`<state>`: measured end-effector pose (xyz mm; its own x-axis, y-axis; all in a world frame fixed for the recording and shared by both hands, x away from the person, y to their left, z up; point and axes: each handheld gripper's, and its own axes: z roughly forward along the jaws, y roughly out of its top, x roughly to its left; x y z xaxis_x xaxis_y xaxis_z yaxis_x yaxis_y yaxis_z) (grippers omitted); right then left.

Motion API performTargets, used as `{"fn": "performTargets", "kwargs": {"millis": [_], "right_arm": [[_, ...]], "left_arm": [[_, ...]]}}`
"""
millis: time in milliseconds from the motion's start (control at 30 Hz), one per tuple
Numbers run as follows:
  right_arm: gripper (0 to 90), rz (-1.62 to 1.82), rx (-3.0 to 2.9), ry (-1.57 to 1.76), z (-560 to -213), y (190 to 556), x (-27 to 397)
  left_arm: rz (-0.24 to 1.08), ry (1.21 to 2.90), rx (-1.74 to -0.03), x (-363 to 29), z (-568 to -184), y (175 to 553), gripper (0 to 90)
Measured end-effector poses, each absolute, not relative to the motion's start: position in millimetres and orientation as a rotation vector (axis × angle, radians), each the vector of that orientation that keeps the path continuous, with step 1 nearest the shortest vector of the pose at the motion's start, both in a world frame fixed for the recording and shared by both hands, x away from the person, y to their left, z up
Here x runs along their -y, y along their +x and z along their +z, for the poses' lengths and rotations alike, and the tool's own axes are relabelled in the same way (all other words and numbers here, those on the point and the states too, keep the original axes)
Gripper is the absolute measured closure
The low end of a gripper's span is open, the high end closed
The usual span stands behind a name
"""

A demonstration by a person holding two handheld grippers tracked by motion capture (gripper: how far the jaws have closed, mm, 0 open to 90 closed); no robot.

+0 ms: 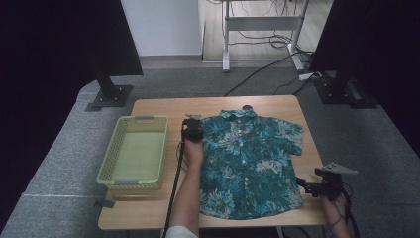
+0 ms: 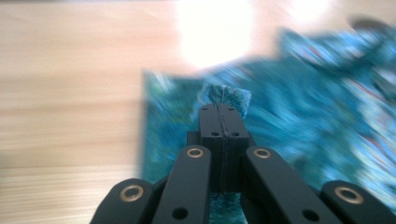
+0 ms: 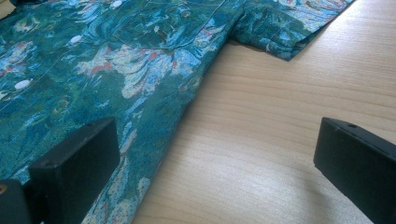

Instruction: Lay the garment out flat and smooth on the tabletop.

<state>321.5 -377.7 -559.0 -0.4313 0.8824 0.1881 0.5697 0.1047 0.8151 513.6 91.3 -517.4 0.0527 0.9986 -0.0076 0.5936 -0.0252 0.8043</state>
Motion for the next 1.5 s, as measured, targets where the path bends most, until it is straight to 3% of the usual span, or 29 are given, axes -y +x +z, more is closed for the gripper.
{"fn": "performTargets", "kwargs": {"millis": [67, 167, 233, 400, 600, 733, 867, 1500], "right_arm": [[0.0, 1.242, -2.043, 1.425, -559, 322, 377], [0.0, 1.239, -2.045, 1.426, -559, 322, 377], [0.0, 1.236, -2.043, 1.427, -559, 322, 377], [0.0, 1.217, -2.044, 1.423, -559, 322, 376], [0.0, 1.208, -2.041, 1.429, -559, 322, 376], [0.0, 1.205, -2.043, 1.428, -559, 322, 375], [0.0, 1.201, -2.045, 1.424, -559, 322, 375], [0.0, 1.194, -2.054, 1.419, -559, 322, 374]], "left_arm": [[0.822, 1.603, -1.699, -111, -510, 510, 86.8], [0.883, 1.518, -1.669, -130, -500, 498, 70.2], [0.868, 1.551, -1.634, -133, -495, 493, 64.3], [0.754, 1.614, -1.626, -135, -497, 483, 33.3], [0.706, 1.637, -1.628, -132, -502, 466, 16.7], [0.722, 1.729, -1.587, -128, -502, 457, 10.7], [0.722, 1.715, -1.526, -127, -500, 441, 8.5], [0.772, 1.856, -1.227, -117, -504, 347, 6.1]]}}
